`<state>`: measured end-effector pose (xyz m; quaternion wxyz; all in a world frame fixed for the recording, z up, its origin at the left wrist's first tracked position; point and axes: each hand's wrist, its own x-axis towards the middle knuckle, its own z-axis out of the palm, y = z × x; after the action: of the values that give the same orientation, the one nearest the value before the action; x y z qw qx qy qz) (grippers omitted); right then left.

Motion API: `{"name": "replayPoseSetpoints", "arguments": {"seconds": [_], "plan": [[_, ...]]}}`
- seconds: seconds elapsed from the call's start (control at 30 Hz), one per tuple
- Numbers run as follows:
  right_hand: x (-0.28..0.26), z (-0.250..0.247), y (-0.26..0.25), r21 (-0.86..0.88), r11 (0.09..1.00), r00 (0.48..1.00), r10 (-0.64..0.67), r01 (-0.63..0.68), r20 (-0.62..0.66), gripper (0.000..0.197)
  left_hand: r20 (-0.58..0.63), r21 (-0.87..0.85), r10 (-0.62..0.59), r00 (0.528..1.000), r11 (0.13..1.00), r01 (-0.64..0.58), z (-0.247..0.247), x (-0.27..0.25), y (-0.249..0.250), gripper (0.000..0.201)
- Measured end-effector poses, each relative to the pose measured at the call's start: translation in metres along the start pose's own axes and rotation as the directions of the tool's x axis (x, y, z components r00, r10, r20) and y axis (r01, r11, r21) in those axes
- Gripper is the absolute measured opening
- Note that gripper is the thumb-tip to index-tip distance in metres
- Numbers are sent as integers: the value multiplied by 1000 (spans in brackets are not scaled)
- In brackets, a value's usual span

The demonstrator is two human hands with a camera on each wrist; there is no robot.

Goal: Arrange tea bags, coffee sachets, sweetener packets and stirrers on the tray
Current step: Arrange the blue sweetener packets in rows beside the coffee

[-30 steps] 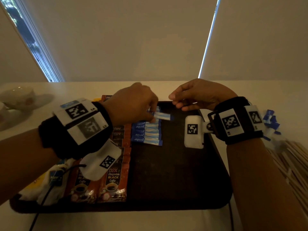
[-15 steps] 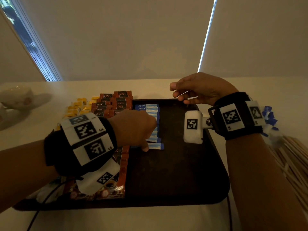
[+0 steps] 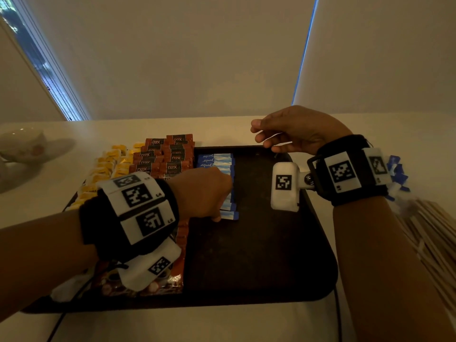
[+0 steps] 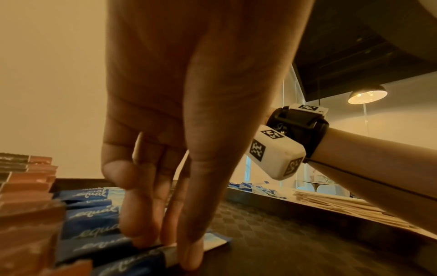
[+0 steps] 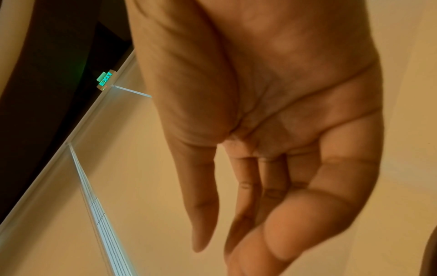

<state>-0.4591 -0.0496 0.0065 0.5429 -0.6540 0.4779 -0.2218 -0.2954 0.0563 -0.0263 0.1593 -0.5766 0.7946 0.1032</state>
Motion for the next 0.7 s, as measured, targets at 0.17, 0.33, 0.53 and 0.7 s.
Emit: {"name": "replayPoseSetpoints", "arguments": {"seconds": [0.17,0.33,0.53,0.7], "plan": [[-4,-5,1,4,1000,1000,12,-12,-29,19,-8,-35,-20,1000,999,19,2,3,-1,33],[-7,-20,6,7,999,990,45,-45,-137,18,4,-37,-24,1000,999,24,2,4,-4,31],[-28,-75,30,-15,985,870,144,-172,-472,32,-214,-152,-43,976,988,10,-16,-5,-13,24],[-66,-128,58,-437,771,788,131,-462,-602,9,-451,-403,-100,887,909,-102,-35,-28,-27,13]]}}
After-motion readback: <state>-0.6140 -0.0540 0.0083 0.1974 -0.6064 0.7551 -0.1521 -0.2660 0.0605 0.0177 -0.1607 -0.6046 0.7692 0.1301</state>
